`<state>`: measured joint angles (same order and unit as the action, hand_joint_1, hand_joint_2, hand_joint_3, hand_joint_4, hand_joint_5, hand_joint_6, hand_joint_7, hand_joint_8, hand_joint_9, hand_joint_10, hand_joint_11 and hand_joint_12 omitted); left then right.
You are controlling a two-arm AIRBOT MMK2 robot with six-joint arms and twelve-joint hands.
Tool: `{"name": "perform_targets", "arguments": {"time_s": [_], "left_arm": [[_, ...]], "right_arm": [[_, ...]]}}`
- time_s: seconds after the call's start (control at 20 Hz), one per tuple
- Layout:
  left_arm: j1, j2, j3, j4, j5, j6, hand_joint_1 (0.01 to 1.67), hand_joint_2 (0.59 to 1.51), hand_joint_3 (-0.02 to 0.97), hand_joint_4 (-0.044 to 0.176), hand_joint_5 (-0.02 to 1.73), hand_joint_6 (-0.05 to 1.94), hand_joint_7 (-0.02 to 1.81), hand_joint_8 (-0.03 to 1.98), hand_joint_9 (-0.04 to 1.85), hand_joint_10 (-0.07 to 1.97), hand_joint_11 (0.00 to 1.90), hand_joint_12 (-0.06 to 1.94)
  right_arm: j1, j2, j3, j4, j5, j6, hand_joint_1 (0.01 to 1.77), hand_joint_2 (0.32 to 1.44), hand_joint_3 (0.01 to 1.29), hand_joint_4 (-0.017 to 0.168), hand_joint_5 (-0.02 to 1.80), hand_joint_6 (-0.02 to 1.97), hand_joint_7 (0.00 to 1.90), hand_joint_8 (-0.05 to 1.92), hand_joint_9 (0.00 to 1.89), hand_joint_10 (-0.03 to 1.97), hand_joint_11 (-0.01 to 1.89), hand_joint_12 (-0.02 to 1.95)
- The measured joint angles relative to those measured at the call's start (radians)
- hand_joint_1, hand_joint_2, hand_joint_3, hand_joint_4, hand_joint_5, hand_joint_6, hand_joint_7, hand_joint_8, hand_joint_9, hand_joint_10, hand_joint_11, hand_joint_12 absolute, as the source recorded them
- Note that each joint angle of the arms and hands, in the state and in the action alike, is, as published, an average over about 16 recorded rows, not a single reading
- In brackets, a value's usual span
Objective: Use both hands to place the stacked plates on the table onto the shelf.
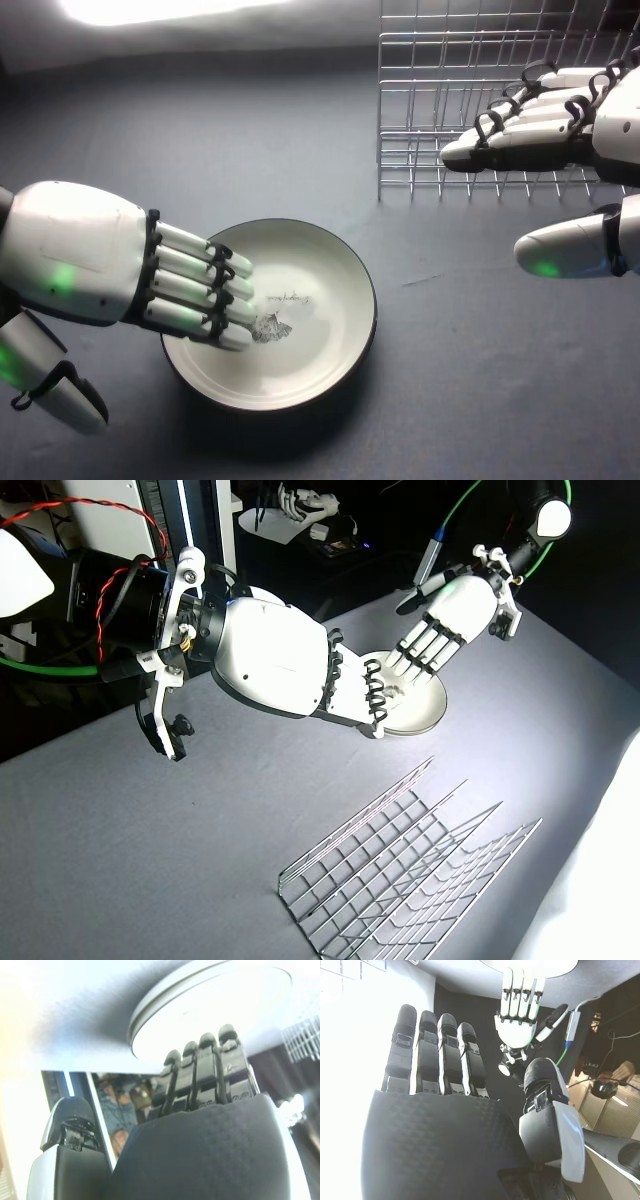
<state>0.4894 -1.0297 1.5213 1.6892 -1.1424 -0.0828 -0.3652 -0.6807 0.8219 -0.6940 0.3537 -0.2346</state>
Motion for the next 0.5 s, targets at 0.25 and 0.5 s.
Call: {"name": "perform_targets", "arguments": {"time_s": [0.25,0.5], "left_arm": [[0.014,-0.011,0.033,0.014,0.014,0.007,0.02,1.166,0.022,-0.002,0.02,0.02,0.02,0.0,0.02,0.01,0.02,0.02],[0.03,-0.015,0.054,0.026,0.013,0.024,0.02,1.163,0.02,-0.001,0.02,0.01,0.02,0.0,0.02,0.01,0.02,0.02]], "right_arm": [[-0.006,0.0,0.0,-0.005,0.009,-0.001,0.04,1.27,0.01,-0.003,0.23,0.01,0.23,0.01,0.2,0.01,0.01,0.58],[-0.013,0.0,0.0,-0.011,0.019,-0.003,0.03,1.27,0.01,-0.003,0.23,0.01,0.23,0.01,0.21,0.01,0.01,0.59]]}}
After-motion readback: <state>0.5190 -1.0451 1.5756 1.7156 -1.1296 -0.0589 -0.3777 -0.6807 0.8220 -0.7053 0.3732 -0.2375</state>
